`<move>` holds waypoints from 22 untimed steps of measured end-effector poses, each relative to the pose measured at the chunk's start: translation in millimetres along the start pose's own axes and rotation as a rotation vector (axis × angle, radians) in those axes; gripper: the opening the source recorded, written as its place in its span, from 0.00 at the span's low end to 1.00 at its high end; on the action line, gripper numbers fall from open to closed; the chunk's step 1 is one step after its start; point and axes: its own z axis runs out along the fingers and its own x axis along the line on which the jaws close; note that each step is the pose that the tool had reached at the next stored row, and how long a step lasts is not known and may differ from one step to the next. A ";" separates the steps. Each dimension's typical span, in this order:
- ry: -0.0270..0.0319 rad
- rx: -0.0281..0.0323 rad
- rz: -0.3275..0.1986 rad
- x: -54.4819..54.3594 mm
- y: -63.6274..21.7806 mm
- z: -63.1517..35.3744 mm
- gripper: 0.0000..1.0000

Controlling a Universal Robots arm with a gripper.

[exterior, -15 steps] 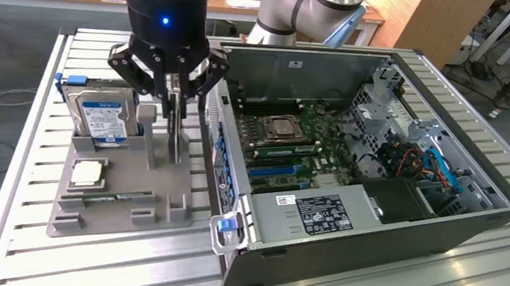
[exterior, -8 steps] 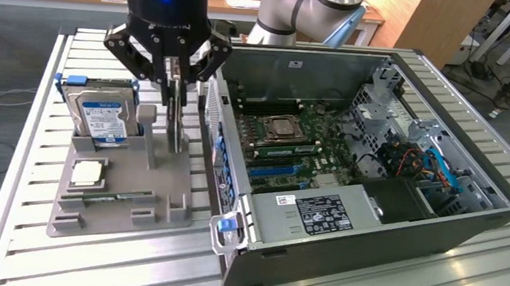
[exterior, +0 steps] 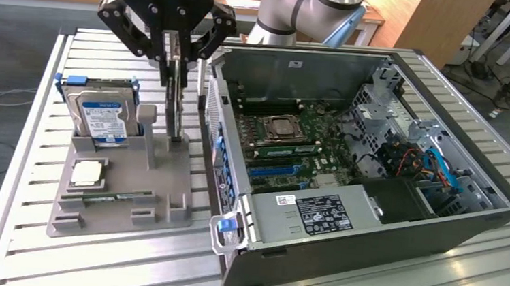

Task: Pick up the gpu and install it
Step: 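Pick up the gpu and move the gpu toward the slot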

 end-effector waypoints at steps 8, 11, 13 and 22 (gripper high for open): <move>0.0000 0.0001 0.000 -1.0 0.9 -31.4 0.27; -0.0001 -0.0001 0.000 -1.1 1.0 -33.6 0.27; -0.0001 0.0000 0.000 -1.1 1.0 -33.6 0.27; 0.0007 -0.0006 -0.021 -1.9 1.1 -33.7 0.27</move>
